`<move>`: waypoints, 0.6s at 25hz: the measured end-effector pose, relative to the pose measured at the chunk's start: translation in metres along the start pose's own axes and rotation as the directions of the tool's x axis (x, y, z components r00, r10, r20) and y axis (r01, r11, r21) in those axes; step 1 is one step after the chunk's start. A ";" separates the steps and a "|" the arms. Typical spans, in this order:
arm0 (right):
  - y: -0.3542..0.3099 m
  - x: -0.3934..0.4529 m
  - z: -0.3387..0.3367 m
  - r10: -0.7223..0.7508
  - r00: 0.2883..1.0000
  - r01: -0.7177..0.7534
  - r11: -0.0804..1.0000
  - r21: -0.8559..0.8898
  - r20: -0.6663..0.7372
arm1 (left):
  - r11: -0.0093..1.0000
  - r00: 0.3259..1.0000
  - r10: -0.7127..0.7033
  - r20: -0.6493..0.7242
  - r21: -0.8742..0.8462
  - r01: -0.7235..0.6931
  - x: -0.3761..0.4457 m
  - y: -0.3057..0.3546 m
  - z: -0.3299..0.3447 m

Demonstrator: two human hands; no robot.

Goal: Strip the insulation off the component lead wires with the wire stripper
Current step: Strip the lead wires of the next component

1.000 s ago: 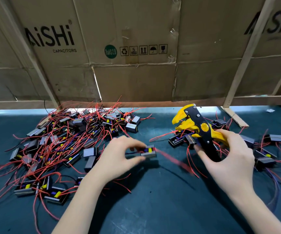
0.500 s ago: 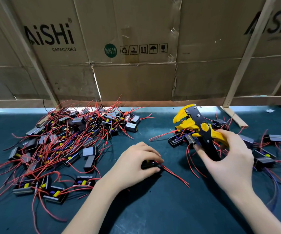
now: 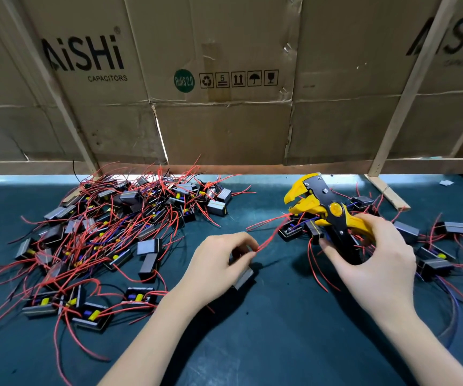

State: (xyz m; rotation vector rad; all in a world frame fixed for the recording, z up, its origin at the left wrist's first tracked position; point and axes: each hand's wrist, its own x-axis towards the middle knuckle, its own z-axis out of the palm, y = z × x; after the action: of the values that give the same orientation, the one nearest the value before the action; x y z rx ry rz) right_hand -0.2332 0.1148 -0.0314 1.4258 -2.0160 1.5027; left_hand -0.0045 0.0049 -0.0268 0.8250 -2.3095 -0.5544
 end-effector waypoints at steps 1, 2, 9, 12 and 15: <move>0.000 0.000 0.000 0.001 1.000 -0.001 1.000 0.003 0.001 | 0.999 0.999 -0.037 -0.012 -0.033 0.037 0.000 0.001 -0.001; 0.000 0.000 0.000 0.002 1.000 -0.002 1.000 0.003 0.000 | 0.994 0.996 -0.085 -0.027 -0.067 0.083 0.001 0.002 -0.002; -0.001 0.000 0.000 0.013 1.000 -0.013 1.000 -0.010 0.005 | 0.929 0.965 -0.261 -0.040 -0.283 0.239 0.004 -0.003 -0.011; -0.002 0.000 0.000 0.004 1.000 -0.004 1.000 -0.021 0.006 | 0.868 0.958 -0.287 -0.007 -0.425 0.257 0.005 -0.003 -0.007; -0.002 -0.001 0.000 0.008 1.000 -0.007 0.999 -0.039 0.010 | 0.866 0.961 -0.275 -0.005 -0.436 0.245 0.003 -0.002 -0.004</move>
State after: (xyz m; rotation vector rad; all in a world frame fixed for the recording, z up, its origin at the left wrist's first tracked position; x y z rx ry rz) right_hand -0.2314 0.1154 -0.0309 1.4155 -2.0472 1.4539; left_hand -0.0026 0.0003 -0.0236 0.9192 -1.9129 -1.0959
